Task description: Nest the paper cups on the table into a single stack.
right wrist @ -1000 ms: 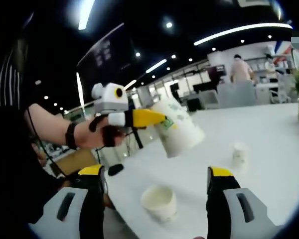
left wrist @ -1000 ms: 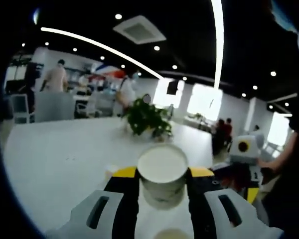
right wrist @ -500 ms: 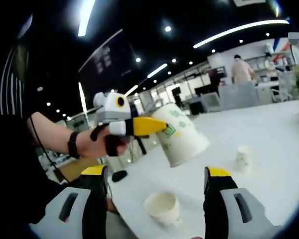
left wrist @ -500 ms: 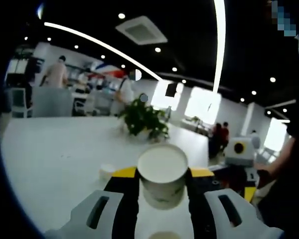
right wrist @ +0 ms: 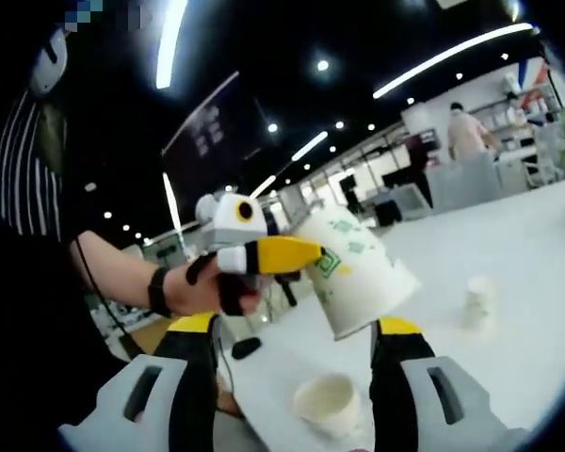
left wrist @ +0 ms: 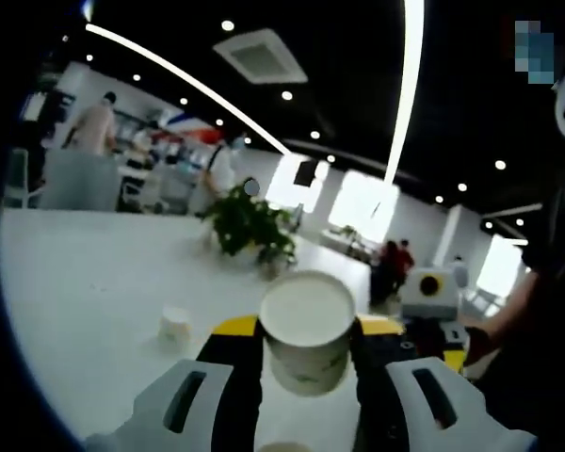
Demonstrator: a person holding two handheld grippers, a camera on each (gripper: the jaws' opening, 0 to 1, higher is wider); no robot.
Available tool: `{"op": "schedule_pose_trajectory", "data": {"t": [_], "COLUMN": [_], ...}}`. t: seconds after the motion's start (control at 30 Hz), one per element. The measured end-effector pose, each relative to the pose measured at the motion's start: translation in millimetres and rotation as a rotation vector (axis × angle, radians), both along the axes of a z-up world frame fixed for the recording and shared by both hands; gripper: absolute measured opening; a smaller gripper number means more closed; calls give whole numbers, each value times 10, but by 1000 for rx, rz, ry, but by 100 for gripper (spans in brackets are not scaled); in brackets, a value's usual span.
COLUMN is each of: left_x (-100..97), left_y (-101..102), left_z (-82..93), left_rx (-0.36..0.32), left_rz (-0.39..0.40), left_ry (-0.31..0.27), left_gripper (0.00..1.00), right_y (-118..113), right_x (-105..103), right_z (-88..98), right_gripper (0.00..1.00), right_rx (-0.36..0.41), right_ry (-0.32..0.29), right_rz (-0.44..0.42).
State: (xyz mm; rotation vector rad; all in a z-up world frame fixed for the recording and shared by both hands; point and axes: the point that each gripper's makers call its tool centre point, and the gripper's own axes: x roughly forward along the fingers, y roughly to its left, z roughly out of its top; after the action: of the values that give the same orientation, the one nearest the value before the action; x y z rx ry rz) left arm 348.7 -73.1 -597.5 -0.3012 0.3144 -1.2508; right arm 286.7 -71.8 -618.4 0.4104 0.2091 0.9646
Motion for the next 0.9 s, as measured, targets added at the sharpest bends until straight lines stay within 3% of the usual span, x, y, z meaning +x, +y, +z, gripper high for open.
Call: {"op": "schedule_pose_trajectory", "data": {"t": [0.07,0.47,0.6,0.9], "left_x": [-13,-171,-231,-285], "left_y": [-1,-16,-35,-64], "left_z": [2,107,102,104], "left_rx": [-8,-130,-120,-153], "left_rz": [-11,-96,-115,-152], "left_ry": [7,143,135,180], "left_gripper": [35,36,36,36], "right_y": [-32,-143,-187,-260], "right_x": [7,-45,-32,-30], "right_z": [30,212,239,296], "right_gripper": [55,26,22,6], "right_rx": [52,189,228,294], "right_ry": [20,14,20,16], "right_rz": [1,16,1,-1]}}
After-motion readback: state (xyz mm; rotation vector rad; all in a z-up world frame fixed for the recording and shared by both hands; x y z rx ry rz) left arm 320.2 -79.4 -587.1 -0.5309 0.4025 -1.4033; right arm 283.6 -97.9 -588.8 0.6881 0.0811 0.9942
